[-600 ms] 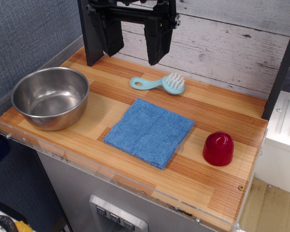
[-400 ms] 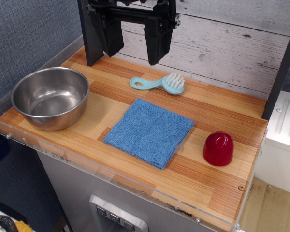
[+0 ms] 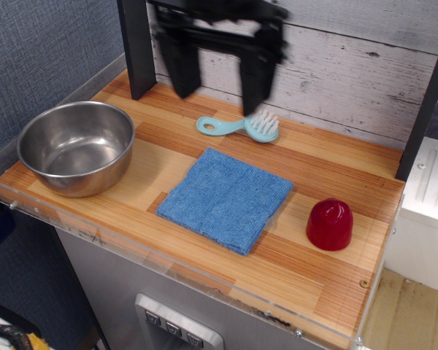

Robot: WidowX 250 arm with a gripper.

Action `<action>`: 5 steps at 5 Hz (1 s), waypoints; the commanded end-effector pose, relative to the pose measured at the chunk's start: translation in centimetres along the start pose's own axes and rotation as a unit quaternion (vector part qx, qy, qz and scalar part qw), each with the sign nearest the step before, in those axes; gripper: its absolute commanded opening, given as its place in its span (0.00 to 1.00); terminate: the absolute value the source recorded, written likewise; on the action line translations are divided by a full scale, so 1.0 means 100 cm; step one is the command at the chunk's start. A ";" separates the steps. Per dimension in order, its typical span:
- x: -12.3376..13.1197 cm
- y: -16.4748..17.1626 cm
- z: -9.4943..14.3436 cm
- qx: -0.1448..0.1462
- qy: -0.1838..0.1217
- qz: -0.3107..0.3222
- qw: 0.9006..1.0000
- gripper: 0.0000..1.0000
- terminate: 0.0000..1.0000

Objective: Take the red object and place it in the bowl.

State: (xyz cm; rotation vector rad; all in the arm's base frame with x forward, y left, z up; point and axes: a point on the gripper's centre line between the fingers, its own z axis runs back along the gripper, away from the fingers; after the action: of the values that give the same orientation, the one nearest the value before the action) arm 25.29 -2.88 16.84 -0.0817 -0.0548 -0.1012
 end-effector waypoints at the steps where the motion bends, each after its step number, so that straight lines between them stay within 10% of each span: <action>1: 0.009 -0.035 -0.013 0.036 -0.025 -0.065 0.997 1.00 0.00; 5: 0.045 -0.058 -0.096 0.067 0.012 -0.127 0.990 1.00 0.00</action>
State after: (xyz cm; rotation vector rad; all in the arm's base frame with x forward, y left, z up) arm 29.26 -9.86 6.51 0.0623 0.0035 -0.3589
